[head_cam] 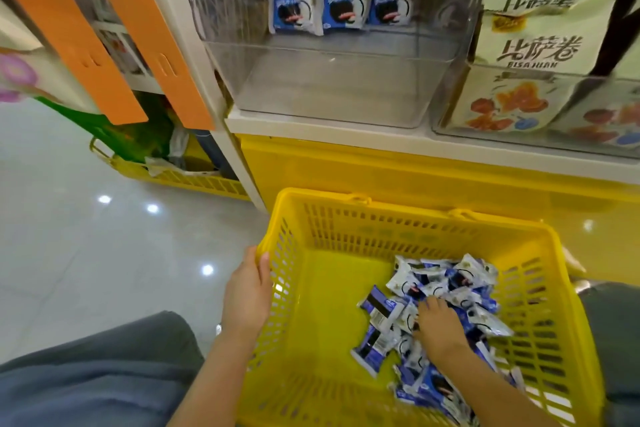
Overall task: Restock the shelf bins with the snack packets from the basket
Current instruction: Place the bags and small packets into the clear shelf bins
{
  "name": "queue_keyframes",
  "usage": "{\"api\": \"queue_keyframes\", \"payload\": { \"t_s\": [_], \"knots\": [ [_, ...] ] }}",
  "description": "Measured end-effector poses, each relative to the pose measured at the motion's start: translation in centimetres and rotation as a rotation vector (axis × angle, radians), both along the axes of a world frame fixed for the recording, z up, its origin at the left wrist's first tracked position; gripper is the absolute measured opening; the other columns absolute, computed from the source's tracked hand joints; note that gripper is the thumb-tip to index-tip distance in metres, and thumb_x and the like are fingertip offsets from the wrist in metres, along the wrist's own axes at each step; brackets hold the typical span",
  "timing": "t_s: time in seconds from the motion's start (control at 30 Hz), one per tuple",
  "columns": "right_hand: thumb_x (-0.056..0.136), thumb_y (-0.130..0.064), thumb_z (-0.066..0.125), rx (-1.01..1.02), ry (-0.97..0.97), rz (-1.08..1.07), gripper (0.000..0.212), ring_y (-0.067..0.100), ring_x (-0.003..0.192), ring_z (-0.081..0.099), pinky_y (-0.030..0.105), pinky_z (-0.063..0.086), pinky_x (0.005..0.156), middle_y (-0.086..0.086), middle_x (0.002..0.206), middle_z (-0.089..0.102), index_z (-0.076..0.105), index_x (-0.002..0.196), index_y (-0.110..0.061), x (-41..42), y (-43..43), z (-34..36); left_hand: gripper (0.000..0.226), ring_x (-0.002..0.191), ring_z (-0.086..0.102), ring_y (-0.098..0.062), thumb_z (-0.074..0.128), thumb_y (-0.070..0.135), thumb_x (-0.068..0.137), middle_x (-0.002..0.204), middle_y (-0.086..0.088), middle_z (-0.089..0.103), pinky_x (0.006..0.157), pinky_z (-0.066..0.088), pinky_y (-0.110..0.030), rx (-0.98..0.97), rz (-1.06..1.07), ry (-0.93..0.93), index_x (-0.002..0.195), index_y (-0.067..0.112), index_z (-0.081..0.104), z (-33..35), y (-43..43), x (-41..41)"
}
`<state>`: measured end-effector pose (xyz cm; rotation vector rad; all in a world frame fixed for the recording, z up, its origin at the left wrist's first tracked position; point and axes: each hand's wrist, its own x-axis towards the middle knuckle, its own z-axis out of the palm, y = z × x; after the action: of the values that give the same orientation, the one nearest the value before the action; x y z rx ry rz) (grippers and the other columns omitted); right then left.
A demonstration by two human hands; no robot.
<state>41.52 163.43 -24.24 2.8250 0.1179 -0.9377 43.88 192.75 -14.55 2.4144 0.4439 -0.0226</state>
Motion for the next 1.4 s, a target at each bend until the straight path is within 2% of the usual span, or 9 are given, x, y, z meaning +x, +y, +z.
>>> {"api": "queue_keyframes", "payload": {
  "t_s": [0.2, 0.3, 0.47, 0.6, 0.67, 0.83, 1.07, 1.27, 1.4],
  "knots": [
    [0.094, -0.024, 0.054, 0.105, -0.002, -0.104, 0.042, 0.022, 0.118, 0.049, 0.029, 0.044, 0.096, 0.008, 0.132, 0.047, 0.036, 0.130, -0.014, 0.4, 0.0, 0.4, 0.032, 0.087, 0.060, -0.038, 0.030, 0.034, 0.099, 0.094, -0.018, 0.064, 0.068, 0.046, -0.042, 0.060, 0.012, 0.035, 0.113, 0.011, 0.047, -0.2, 0.0, 0.2],
    [0.095, -0.029, 0.054, 0.201, -0.051, -0.215, 0.039, 0.020, 0.103, 0.060, 0.029, 0.050, 0.085, 0.007, 0.116, 0.061, 0.041, 0.126, -0.011, 0.6, -0.1, 2.2, 0.038, 0.106, 0.054, -0.035, 0.032, 0.031, 0.099, 0.123, -0.015, 0.054, 0.082, 0.045, -0.041, 0.021, 0.030, 0.025, 0.131, 0.013, 0.041, 0.5, -0.5, 0.0],
    [0.089, -0.028, 0.062, 0.789, -0.007, -0.658, 0.061, 0.028, 0.127, 0.046, 0.031, 0.041, 0.095, 0.016, 0.140, 0.045, 0.035, 0.138, -0.004, 1.9, 0.1, 6.7, 0.050, 0.115, 0.044, -0.027, 0.050, 0.001, 0.090, 0.125, -0.013, 0.043, 0.097, 0.039, -0.039, 0.052, -0.056, -0.254, 0.137, 0.009, 0.037, 2.3, -2.8, -0.4],
    [0.092, -0.033, 0.056, 1.075, 0.004, -0.702, 0.044, 0.021, 0.129, 0.045, 0.030, 0.038, 0.101, 0.004, 0.131, 0.053, 0.050, 0.129, -0.010, 1.8, 2.4, 10.8, 0.047, 0.125, 0.041, -0.020, 0.052, 0.021, 0.093, 0.134, -0.007, 0.042, 0.104, 0.035, -0.031, -0.337, -0.130, 0.017, 0.136, 0.011, 0.037, 2.6, -7.2, -1.5],
    [0.094, -0.034, 0.052, 1.153, -0.005, -0.686, 0.042, 0.018, 0.122, 0.051, 0.034, 0.040, 0.105, 0.002, 0.127, 0.056, 0.052, 0.128, -0.011, 1.0, 3.8, 12.3, 0.048, 0.118, 0.046, -0.015, 0.052, 0.032, 0.093, 0.131, -0.004, 0.046, 0.092, 0.039, -0.023, -0.638, -0.087, 0.262, 0.134, 0.013, 0.038, 2.8, -9.2, -2.4],
    [0.099, -0.020, 0.043, 1.279, -0.051, -0.627, 0.018, -0.004, 0.079, 0.059, 0.009, 0.045, 0.069, -0.008, 0.086, 0.062, 0.060, 0.094, -0.023, -1.8, 5.7, 13.5, 0.015, 0.092, 0.065, -0.001, 0.056, 0.021, 0.092, 0.103, 0.009, 0.067, 0.068, 0.048, -0.012, -0.984, -0.078, 0.237, 0.105, 0.026, 0.060, 2.5, -11.5, -4.5],
    [0.096, -0.030, 0.050, 0.930, -0.185, -0.531, 0.029, 0.013, 0.105, 0.058, 0.014, 0.041, 0.079, -0.003, 0.112, 0.061, 0.057, 0.121, -0.016, -0.6, -1.6, 11.5, 0.024, 0.082, 0.061, 0.003, 0.054, 0.006, 0.091, 0.100, 0.007, 0.060, 0.060, 0.046, -0.005, -0.902, -0.044, 0.162, 0.115, 0.011, 0.053, 2.2, -11.0, -5.2],
    [0.093, -0.039, 0.053, 0.397, 0.221, -0.396, 0.068, 0.028, 0.134, 0.036, 0.034, 0.034, 0.108, 0.014, 0.150, 0.029, 0.026, 0.145, -0.004, -3.7, -6.8, 6.0, 0.026, 0.083, 0.057, 0.003, 0.054, 0.007, 0.091, 0.099, 0.006, 0.060, 0.060, 0.047, -0.005, -0.856, -0.041, 0.179, 0.117, 0.009, 0.052, 1.3, -10.9, -5.3],
    [0.086, -0.040, 0.065, 0.245, 0.245, -0.298, 0.085, 0.028, 0.135, 0.033, 0.033, 0.034, 0.109, 0.011, 0.152, 0.019, 0.015, 0.149, -0.011, -4.2, -6.6, 5.3, 0.024, 0.079, 0.059, 0.000, 0.052, 0.002, 0.091, 0.098, 0.009, 0.057, 0.055, 0.048, -0.006, -0.921, -0.039, 0.197, 0.111, 0.016, 0.049, 1.2, -10.9, -5.6]
  ]
}}
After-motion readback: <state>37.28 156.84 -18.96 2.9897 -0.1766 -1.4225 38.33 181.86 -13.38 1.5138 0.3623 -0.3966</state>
